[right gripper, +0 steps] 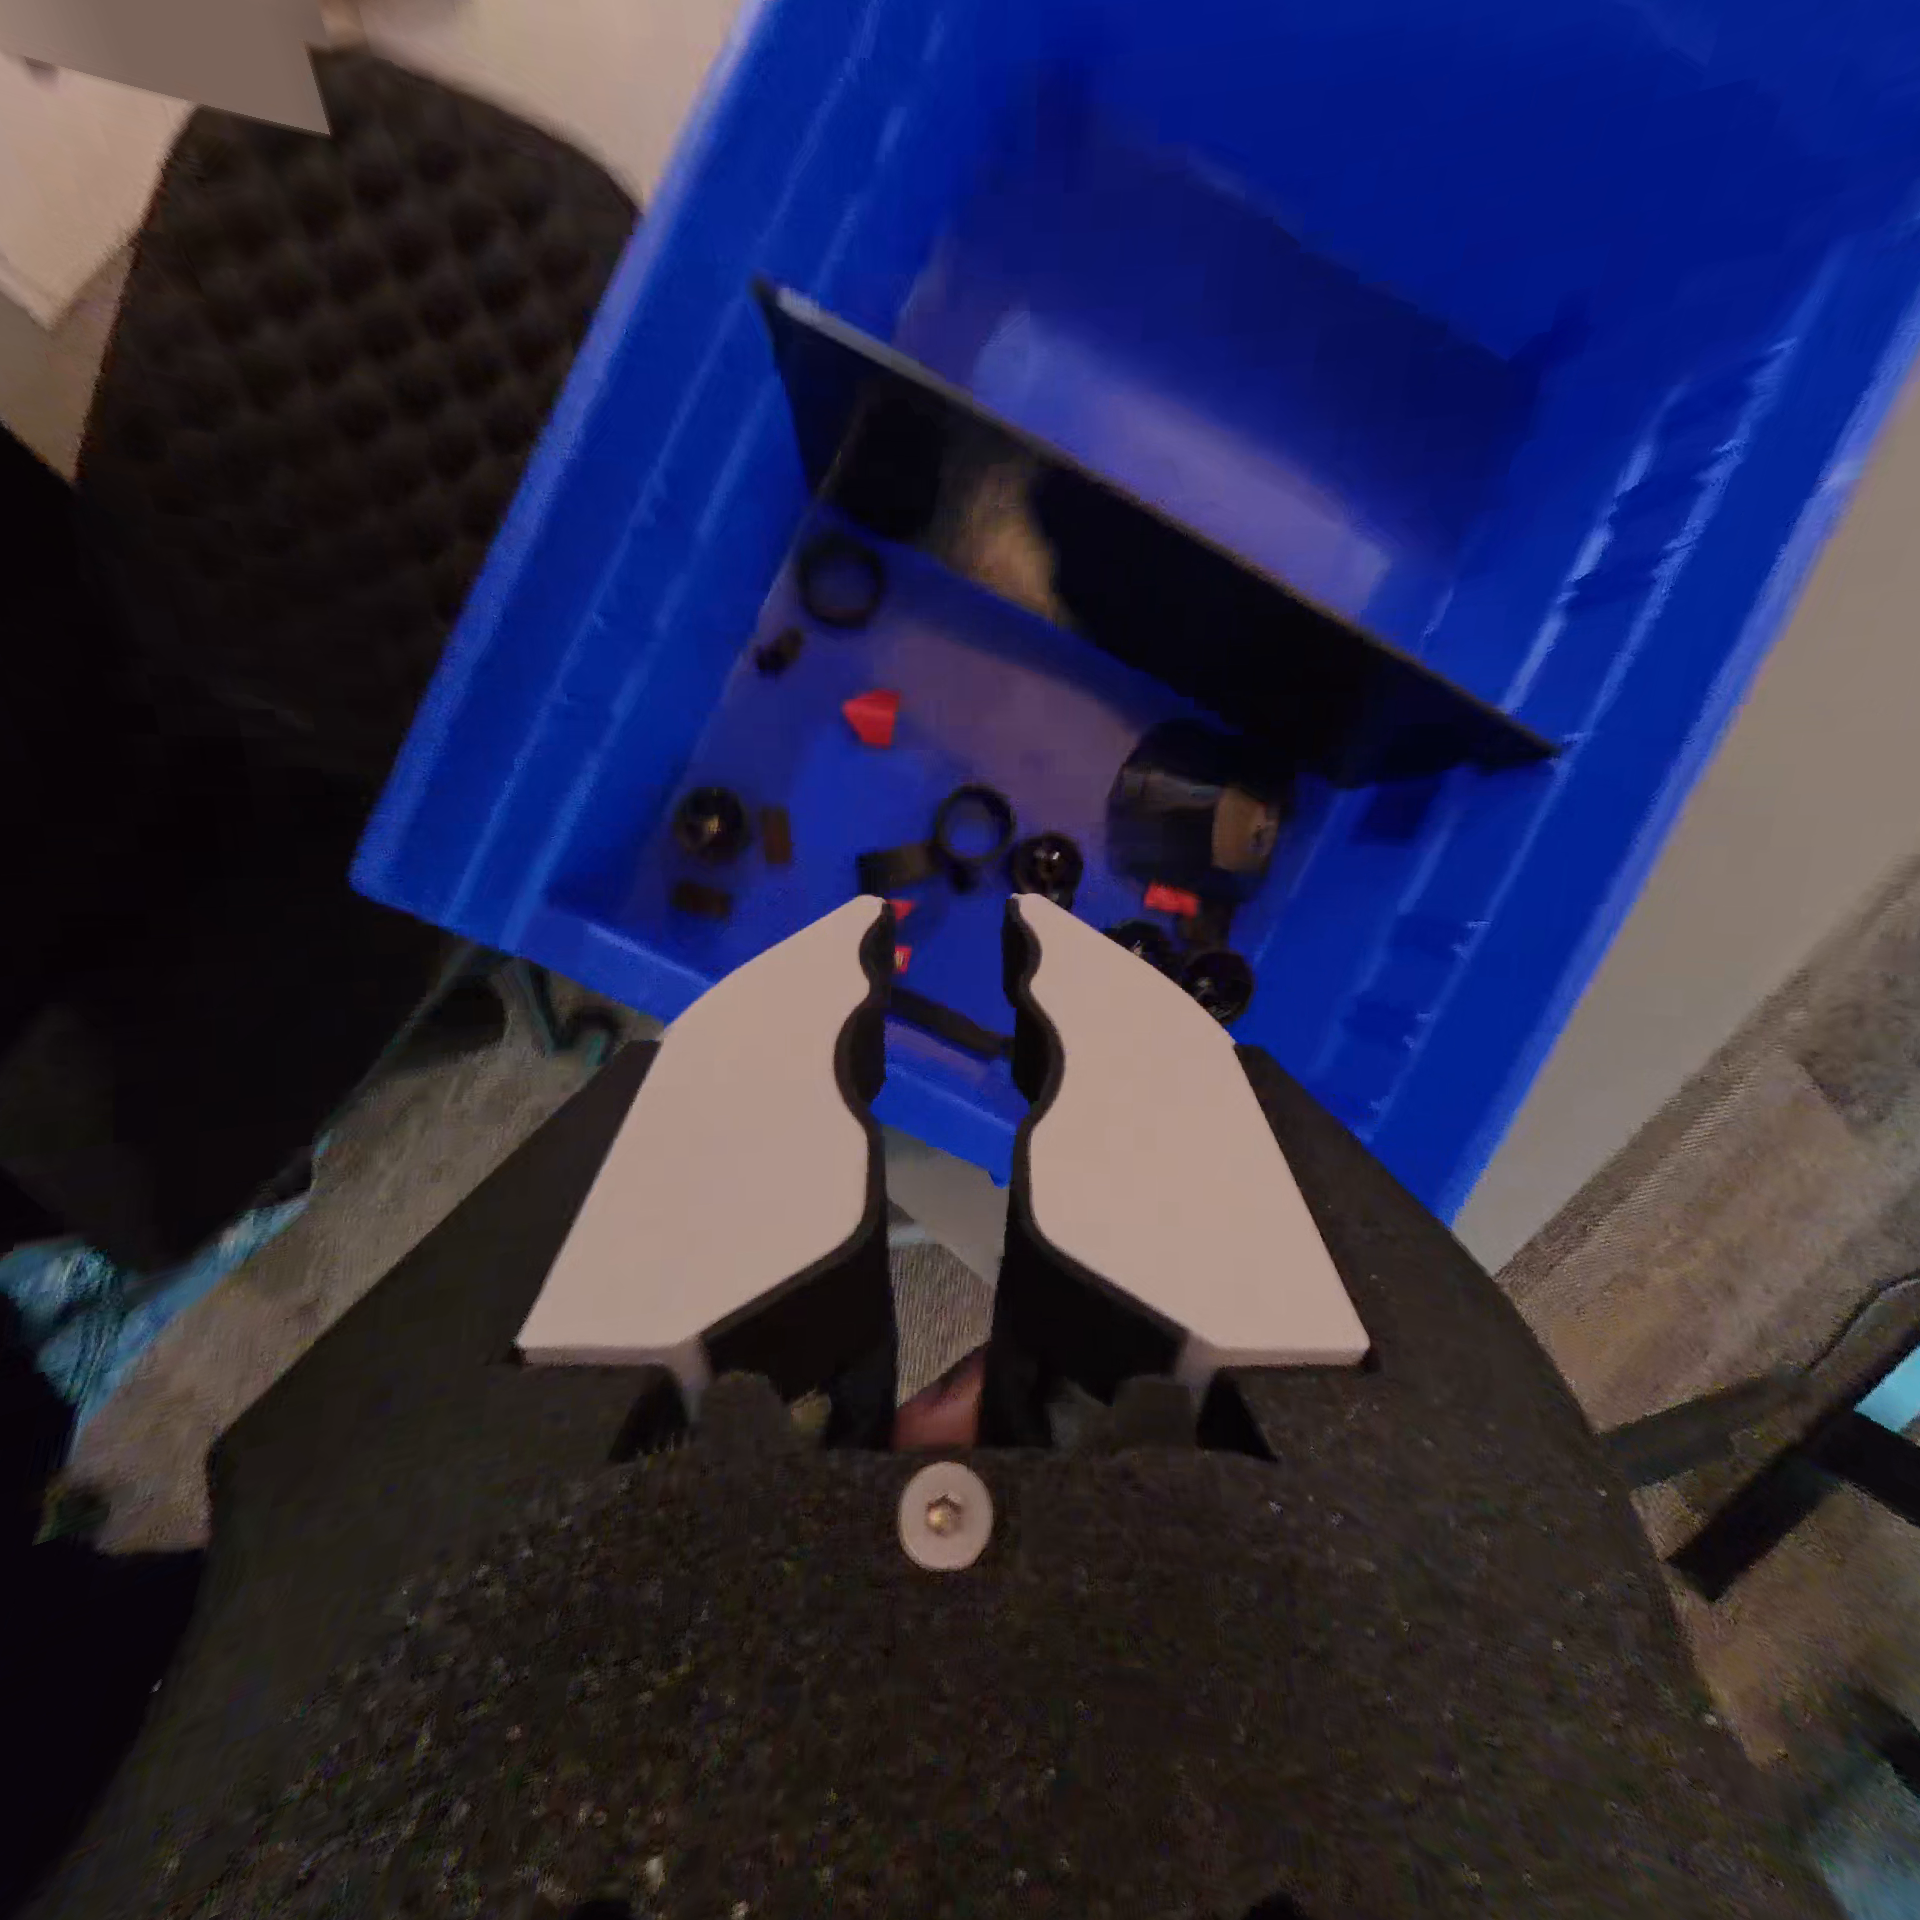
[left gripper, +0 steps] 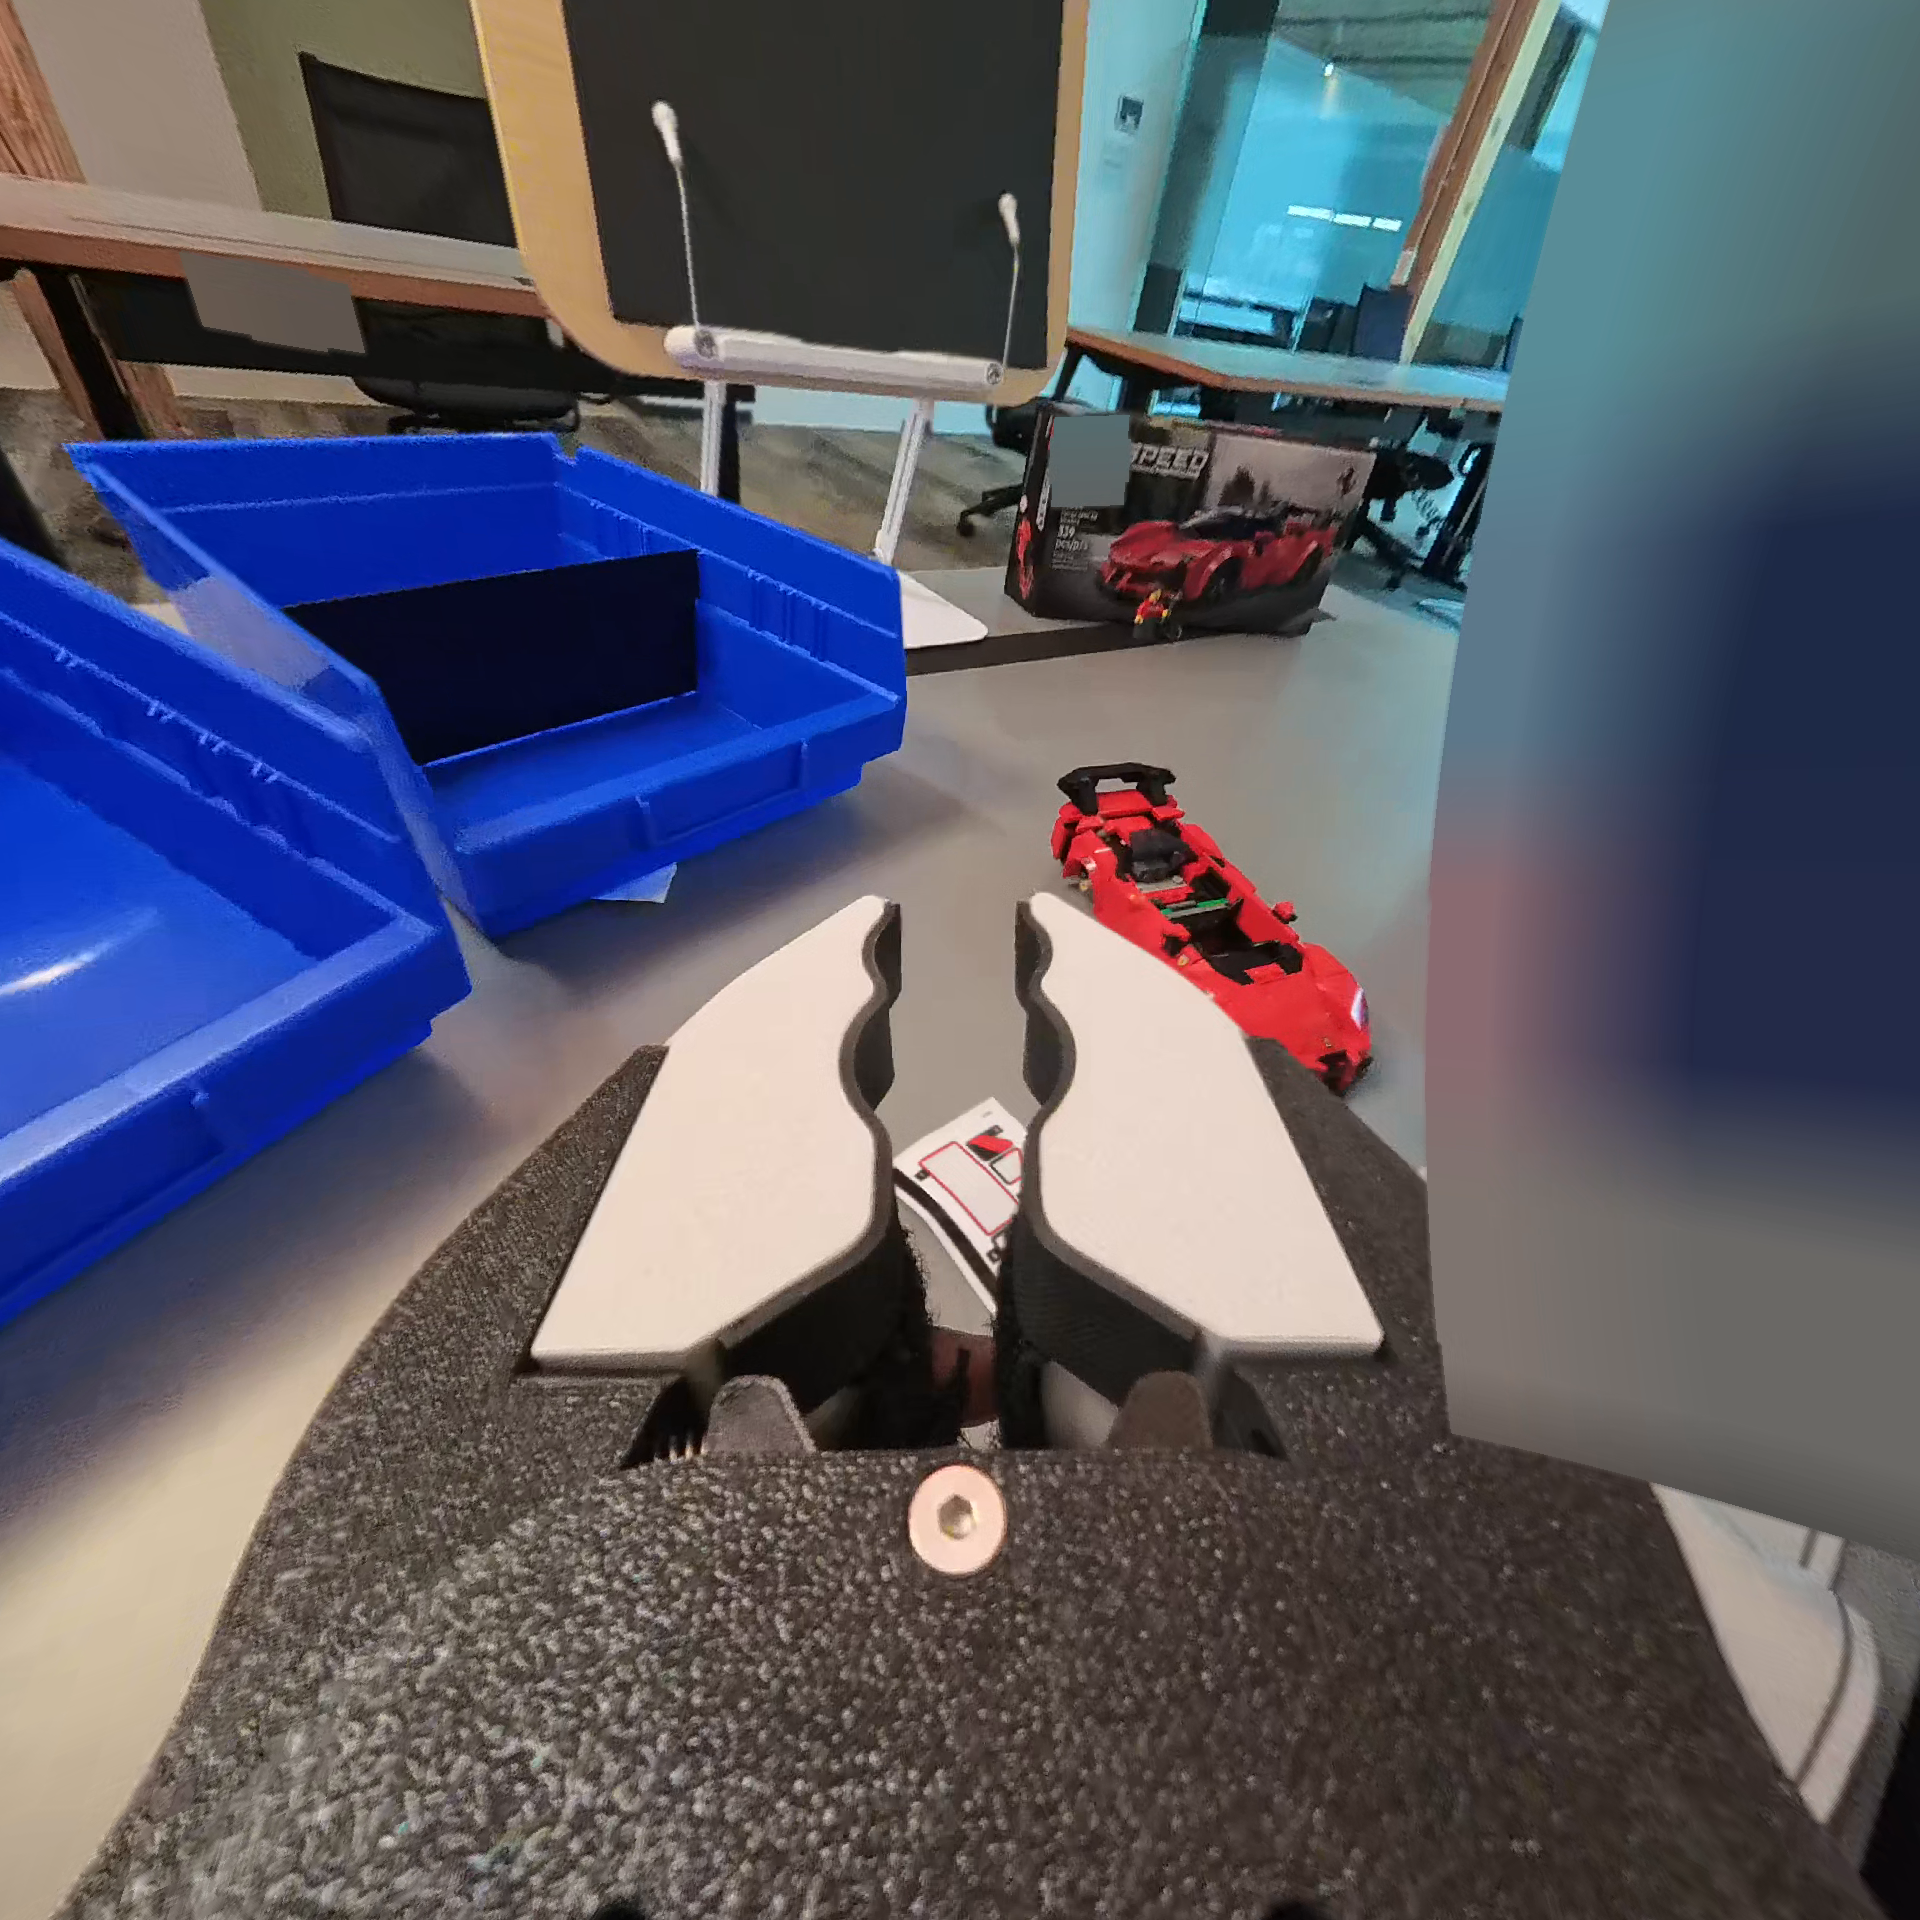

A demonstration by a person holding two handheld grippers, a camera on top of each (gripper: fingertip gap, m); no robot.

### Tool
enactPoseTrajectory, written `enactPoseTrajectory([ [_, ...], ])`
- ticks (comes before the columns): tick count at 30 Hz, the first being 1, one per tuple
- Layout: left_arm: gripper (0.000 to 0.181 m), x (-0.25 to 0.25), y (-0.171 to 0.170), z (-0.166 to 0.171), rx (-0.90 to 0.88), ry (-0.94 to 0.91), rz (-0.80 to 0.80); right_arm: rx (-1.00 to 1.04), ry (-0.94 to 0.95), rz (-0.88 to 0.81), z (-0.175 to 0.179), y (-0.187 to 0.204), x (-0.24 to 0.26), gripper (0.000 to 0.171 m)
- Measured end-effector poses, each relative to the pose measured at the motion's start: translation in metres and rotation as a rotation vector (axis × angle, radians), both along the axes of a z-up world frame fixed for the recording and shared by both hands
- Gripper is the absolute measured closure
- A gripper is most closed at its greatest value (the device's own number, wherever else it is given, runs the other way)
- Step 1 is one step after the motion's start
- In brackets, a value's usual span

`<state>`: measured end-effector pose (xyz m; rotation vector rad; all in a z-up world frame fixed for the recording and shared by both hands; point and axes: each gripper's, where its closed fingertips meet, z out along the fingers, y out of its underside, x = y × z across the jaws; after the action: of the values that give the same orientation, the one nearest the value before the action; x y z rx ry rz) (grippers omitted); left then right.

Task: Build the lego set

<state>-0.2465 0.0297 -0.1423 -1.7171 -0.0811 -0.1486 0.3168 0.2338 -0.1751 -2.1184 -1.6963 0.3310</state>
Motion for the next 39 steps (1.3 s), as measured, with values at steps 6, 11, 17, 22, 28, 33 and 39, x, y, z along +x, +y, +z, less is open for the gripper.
enactPoseTrajectory([
  [6, 0.160, -0.001, 0.013, -0.008, -0.118, 0.062, -0.007, -0.079, -0.251, 0.080, -0.039, 0.020, 0.022, 0.171],
  [11, 0.158, -0.003, 0.018, 0.009, -0.039, 0.045, -0.003, -0.021, -0.366, -0.024, -0.054, 0.041, 0.048, 0.171],
  [17, 0.160, -0.029, 0.017, 0.023, 0.009, 0.064, 0.136, -0.045, -0.408, -0.224, -0.067, 0.042, 0.067, 0.171],
  [22, 0.161, -0.028, 0.025, 0.029, 0.035, 0.082, 0.137, -0.137, -0.309, -0.420, -0.082, 0.038, 0.059, 0.152],
  [28, 0.161, -0.017, 0.030, 0.025, 0.008, 0.118, 0.100, -0.151, -0.302, -0.564, -0.097, 0.044, 0.061, 0.140],
  [33, 0.161, -0.017, 0.022, 0.020, -0.012, 0.147, 0.102, -0.104, -0.346, -0.563, -0.095, 0.052, 0.062, 0.140],
  [39, 0.161, -0.022, 0.007, 0.020, 0.007, 0.138, 0.124, -0.123, -0.372, -0.544, -0.097, 0.053, 0.059, 0.147],
])
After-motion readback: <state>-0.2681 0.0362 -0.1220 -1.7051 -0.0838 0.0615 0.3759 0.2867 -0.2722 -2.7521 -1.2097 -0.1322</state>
